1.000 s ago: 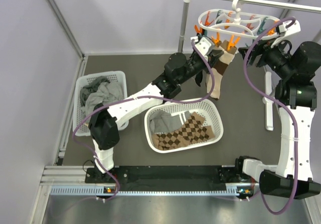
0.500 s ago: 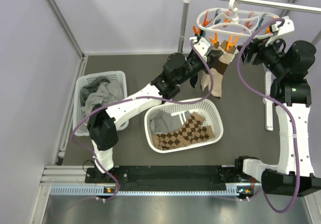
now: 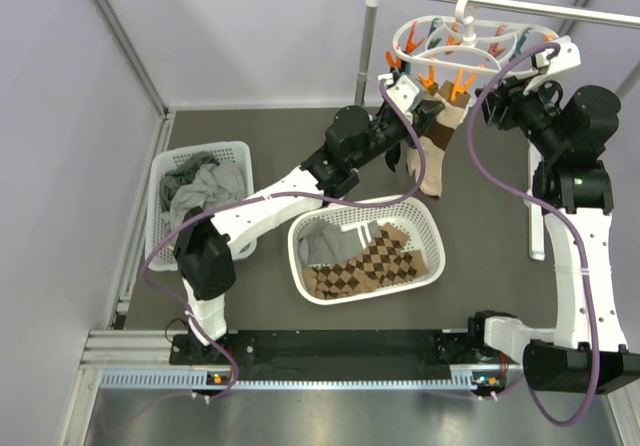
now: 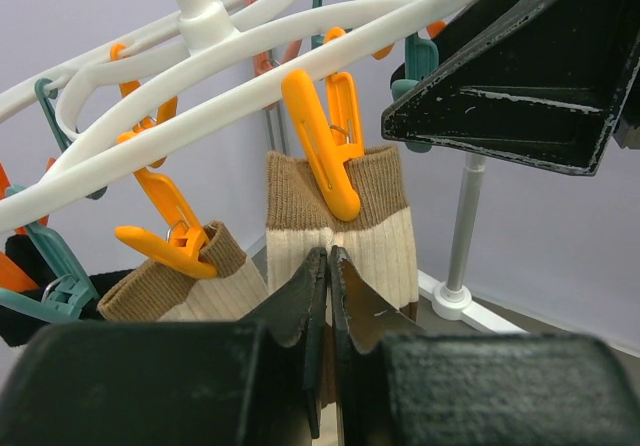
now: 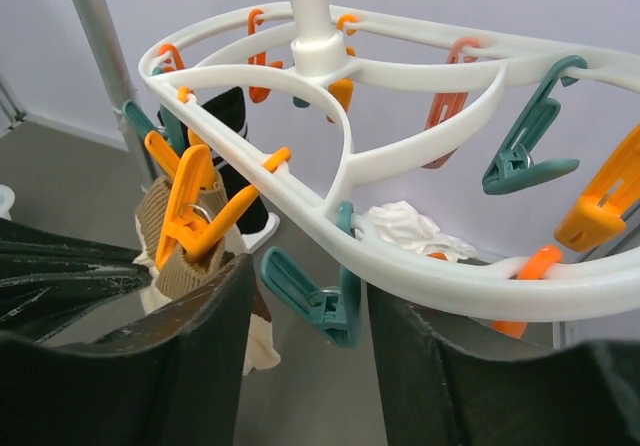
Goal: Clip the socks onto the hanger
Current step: Open the clamp at the hanger.
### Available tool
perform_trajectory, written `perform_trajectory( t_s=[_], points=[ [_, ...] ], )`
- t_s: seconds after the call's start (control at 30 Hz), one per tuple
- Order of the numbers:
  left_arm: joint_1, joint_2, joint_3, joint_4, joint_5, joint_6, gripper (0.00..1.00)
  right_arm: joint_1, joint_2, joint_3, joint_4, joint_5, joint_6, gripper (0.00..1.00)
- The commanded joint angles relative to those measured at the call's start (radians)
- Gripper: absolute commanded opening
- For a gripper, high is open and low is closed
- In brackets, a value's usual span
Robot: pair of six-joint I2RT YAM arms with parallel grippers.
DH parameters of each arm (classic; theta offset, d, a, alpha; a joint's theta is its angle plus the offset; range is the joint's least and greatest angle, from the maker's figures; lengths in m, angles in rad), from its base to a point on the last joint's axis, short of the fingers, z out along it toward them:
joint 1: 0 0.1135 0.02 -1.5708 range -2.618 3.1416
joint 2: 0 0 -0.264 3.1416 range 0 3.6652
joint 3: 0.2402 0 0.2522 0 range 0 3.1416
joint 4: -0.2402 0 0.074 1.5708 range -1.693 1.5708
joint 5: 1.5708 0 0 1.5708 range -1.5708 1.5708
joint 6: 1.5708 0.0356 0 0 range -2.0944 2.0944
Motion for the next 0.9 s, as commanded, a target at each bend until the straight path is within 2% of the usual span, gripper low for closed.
perform_trajectory(
  t_s=[0.0,0.27,0.37,0.5,0.53,0.63,0.87],
  points=[
    [0.0,-0.057,-0.007,0.035,0.008,0.007,0.09,0.015,-0.032,-0.014,0.088,0.012,0.035,0.44],
    [0.002,-0.056,-0.021,0.034,-0.007,0.025,0.09,0.017,-0.058,-0.062,0.108,0.044,0.125,0.28],
    [0.002,-0.057,-0.033,0.035,-0.016,0.036,0.13,0.017,-0.064,-0.071,0.108,0.061,0.165,0.22],
    [0.002,-0.063,-0.053,0.037,-0.026,0.044,0.21,0.017,-0.072,-0.085,0.107,0.093,0.226,0.16],
    [0.002,-0.069,-0.058,0.043,-0.024,0.044,0.27,0.017,-0.073,-0.085,0.104,0.099,0.237,0.14],
    [0.002,-0.089,-0.087,0.057,-0.026,0.045,0.37,0.017,-0.073,-0.086,0.099,0.105,0.276,0.1],
    [0.002,-0.172,-0.208,0.011,-0.018,0.065,0.54,0.017,-0.081,-0.091,0.096,0.105,0.345,0.05]
  ],
)
